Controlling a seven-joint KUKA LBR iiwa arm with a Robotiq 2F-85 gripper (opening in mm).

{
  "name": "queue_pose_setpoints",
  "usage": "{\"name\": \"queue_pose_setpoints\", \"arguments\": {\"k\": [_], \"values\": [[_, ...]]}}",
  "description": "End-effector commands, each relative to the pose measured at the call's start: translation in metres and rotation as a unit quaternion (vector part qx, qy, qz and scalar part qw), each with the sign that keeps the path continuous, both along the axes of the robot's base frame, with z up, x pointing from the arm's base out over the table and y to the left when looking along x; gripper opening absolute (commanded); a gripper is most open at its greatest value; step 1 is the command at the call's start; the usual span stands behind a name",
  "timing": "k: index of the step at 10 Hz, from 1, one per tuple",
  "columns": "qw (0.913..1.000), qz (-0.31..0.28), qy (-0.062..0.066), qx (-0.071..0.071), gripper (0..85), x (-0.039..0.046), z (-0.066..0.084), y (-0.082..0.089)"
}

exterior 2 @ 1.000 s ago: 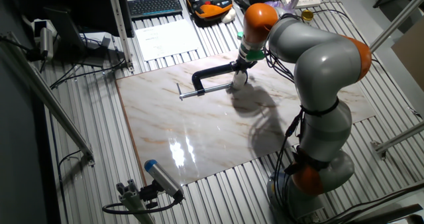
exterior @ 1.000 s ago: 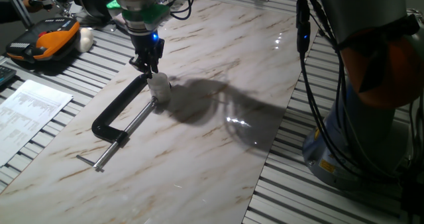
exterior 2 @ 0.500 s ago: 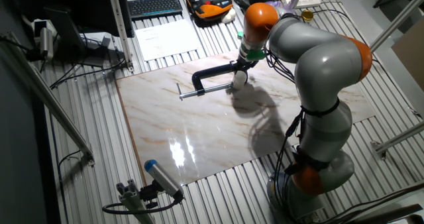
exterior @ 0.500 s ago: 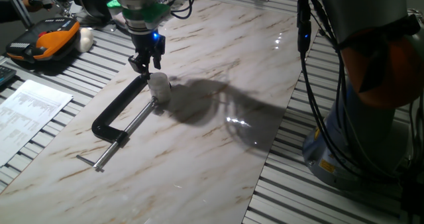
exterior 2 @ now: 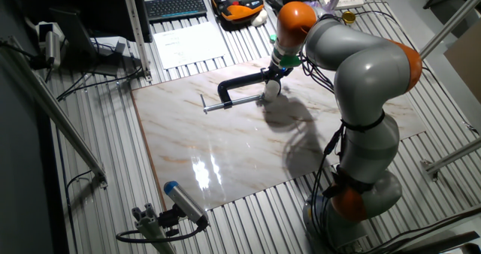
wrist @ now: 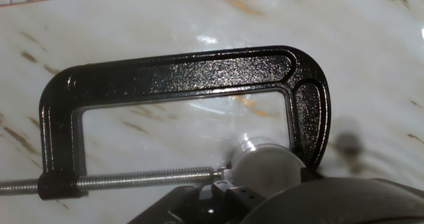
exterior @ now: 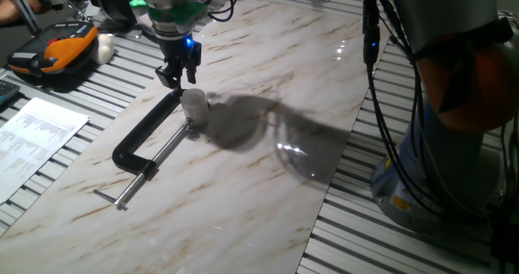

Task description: Unscrew the lid from the jar

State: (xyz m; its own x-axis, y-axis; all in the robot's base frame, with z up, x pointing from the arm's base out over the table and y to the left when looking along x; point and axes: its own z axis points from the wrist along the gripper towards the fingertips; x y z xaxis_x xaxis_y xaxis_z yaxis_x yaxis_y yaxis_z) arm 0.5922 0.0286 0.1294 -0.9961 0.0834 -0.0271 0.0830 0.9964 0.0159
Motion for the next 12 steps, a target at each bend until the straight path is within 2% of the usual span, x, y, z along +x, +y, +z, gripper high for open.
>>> {"name": "queue_pose_setpoints", "arguments": {"k": [1,2,3,5,6,9,12], "values": [[1.0,-0.004,0.002,-0.001,51.0,-0.0002,0.0005,0.0002],[1.0,-0.009,0.005,0.0,51.0,0.0007,0.0027,0.002],[0.9999,-0.012,0.006,-0.007,51.0,0.0013,0.004,0.003],[0.9999,-0.012,0.003,-0.006,51.0,0.0019,0.0031,0.0028],[0.9999,-0.013,0.003,-0.004,34.0,0.0023,0.0039,0.0034],[0.9998,-0.015,0.004,0.009,34.0,0.0024,0.0034,0.0032],[0.9999,-0.012,0.006,0.009,34.0,0.0025,0.003,0.002]]}}
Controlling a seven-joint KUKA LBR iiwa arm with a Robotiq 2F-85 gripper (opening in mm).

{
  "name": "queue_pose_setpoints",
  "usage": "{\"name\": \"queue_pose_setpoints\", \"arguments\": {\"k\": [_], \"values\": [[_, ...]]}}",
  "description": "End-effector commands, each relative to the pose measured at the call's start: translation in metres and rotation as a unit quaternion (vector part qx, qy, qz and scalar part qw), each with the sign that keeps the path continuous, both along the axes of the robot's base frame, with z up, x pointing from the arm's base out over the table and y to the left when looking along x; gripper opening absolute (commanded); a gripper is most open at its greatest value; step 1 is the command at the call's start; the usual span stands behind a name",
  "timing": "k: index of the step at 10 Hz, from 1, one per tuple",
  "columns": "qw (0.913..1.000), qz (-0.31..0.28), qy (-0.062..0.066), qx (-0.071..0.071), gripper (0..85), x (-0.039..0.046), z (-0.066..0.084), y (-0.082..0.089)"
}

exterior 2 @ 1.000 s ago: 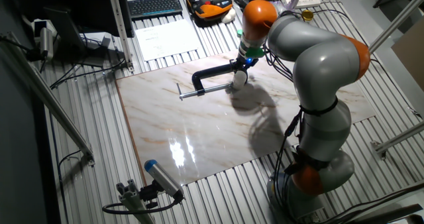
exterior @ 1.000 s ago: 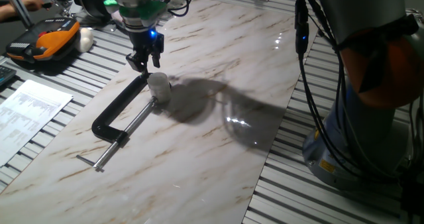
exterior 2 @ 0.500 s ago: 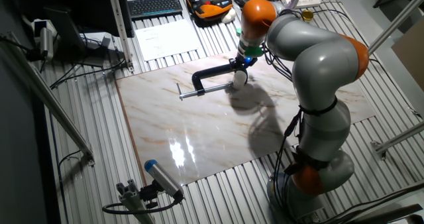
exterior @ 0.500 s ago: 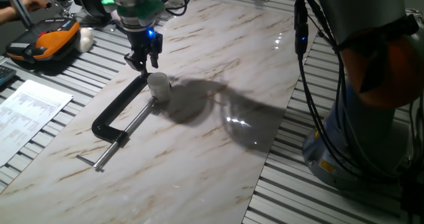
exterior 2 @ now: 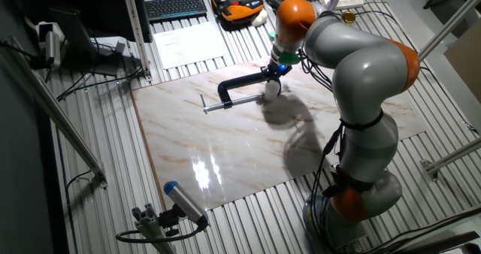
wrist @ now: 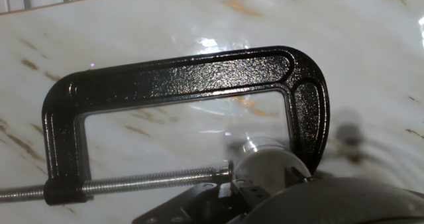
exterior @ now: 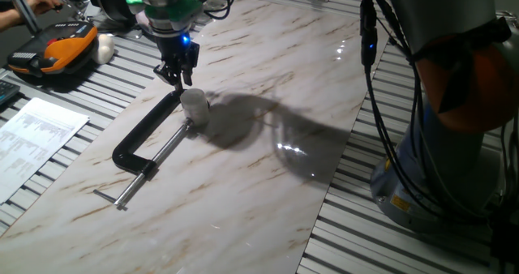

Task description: Unscrew the lid from the jar

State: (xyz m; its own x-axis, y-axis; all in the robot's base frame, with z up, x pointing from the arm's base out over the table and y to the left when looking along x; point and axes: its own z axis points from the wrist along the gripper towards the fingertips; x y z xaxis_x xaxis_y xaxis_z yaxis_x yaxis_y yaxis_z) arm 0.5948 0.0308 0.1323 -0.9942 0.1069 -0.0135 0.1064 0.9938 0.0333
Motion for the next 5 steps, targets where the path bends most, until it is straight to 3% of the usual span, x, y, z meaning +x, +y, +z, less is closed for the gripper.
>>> {"name": "queue_pose_setpoints", "arguments": {"k": [1,3,4,5], "values": [[1.0,0.002,-0.001,0.0,34.0,0.0005,-0.0002,-0.0004],[0.9999,0.013,-0.007,0.003,34.0,0.0006,0.0036,-0.0006],[0.9997,0.02,-0.008,0.012,34.0,0.0057,0.0053,-0.0026],[0.9998,0.017,-0.005,0.008,34.0,0.0091,0.0069,-0.0008]]}}
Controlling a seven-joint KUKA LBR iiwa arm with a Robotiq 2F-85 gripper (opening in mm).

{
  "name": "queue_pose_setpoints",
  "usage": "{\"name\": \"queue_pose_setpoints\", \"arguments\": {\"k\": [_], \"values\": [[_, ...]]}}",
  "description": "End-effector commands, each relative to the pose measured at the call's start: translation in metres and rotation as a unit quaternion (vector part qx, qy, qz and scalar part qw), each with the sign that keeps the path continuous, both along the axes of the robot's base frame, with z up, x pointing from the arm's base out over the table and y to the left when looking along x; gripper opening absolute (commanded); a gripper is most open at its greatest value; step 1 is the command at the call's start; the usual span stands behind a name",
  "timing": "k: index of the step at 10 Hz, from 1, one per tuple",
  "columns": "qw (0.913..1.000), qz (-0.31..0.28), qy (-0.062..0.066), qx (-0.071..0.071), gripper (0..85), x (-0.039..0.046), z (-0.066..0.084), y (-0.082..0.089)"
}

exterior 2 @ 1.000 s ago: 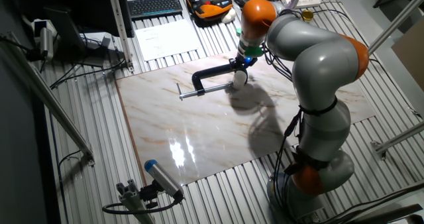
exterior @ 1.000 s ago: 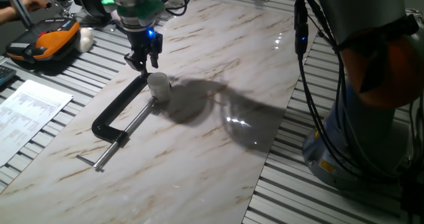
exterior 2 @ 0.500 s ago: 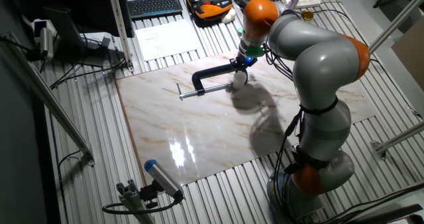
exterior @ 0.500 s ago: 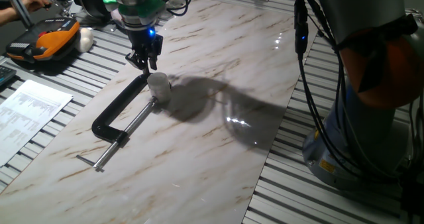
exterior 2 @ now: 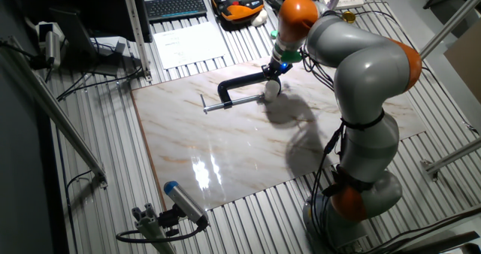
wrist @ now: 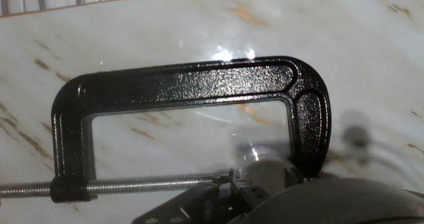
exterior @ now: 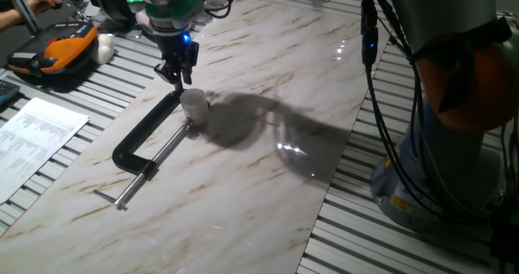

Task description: Unscrew the lid from the jar

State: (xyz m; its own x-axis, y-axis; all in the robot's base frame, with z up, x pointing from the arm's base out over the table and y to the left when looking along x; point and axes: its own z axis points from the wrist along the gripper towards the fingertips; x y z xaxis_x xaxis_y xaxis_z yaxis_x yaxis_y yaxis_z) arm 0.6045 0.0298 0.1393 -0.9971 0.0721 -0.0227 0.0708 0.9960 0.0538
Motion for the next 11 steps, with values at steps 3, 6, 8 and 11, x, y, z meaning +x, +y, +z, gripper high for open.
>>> {"name": "queue_pose_setpoints", "arguments": {"k": [3,6,8,11], "values": [[0.9998,-0.002,-0.007,-0.02,34.0,0.0063,-0.003,-0.006],[0.9994,0.016,-0.025,-0.016,34.0,0.0085,-0.012,-0.012],[0.9994,0.016,-0.027,-0.017,34.0,0.0072,-0.021,-0.015],[0.9997,-0.006,-0.005,-0.023,34.0,0.0103,-0.019,-0.006]]}}
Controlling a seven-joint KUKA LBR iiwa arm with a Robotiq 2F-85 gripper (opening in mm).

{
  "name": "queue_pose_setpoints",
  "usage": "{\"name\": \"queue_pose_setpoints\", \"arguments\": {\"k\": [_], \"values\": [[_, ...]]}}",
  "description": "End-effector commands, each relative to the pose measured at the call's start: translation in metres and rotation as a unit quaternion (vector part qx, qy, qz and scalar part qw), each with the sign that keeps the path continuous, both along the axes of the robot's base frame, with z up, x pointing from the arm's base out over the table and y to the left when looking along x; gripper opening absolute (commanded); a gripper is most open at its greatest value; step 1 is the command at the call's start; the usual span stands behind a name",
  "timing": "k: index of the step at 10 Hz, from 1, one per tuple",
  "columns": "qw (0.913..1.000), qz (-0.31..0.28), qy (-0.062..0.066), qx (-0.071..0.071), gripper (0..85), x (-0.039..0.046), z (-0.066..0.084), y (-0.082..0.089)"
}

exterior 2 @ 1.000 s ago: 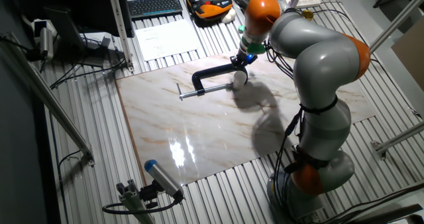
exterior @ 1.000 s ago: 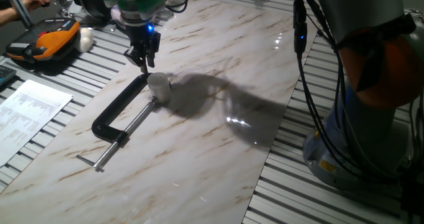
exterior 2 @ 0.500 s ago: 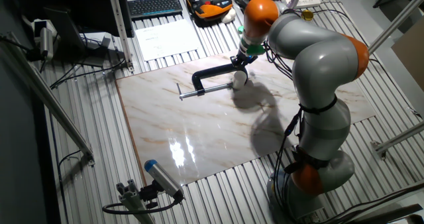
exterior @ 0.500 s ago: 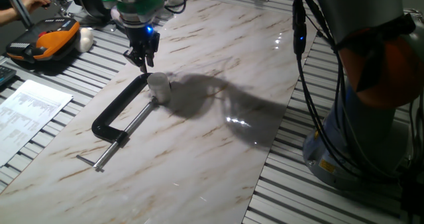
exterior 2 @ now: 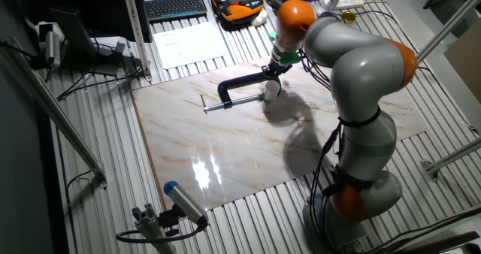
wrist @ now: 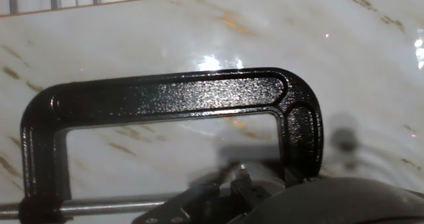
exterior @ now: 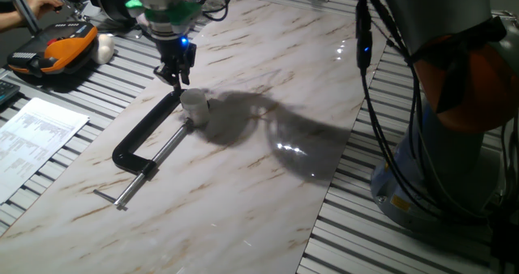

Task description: Unscrew the lid from the jar

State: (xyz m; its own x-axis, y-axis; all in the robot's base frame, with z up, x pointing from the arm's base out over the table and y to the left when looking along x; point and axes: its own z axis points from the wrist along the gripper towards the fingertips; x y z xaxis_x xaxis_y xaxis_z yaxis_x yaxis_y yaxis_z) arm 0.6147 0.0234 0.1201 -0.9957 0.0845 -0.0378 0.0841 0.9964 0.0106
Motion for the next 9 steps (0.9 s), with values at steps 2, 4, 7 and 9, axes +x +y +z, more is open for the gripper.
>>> {"name": "queue_pose_setpoints", "arguments": {"k": [2,4,7,9], "values": [[1.0,-0.004,-0.005,0.004,34.0,-0.0002,0.003,-0.001],[0.9999,0.006,-0.011,0.001,34.0,-0.0049,0.004,-0.001],[0.9996,0.019,-0.02,0.004,34.0,-0.0215,0.0,-0.002],[0.9995,0.018,-0.025,-0.001,51.0,-0.0252,0.001,-0.002]]}}
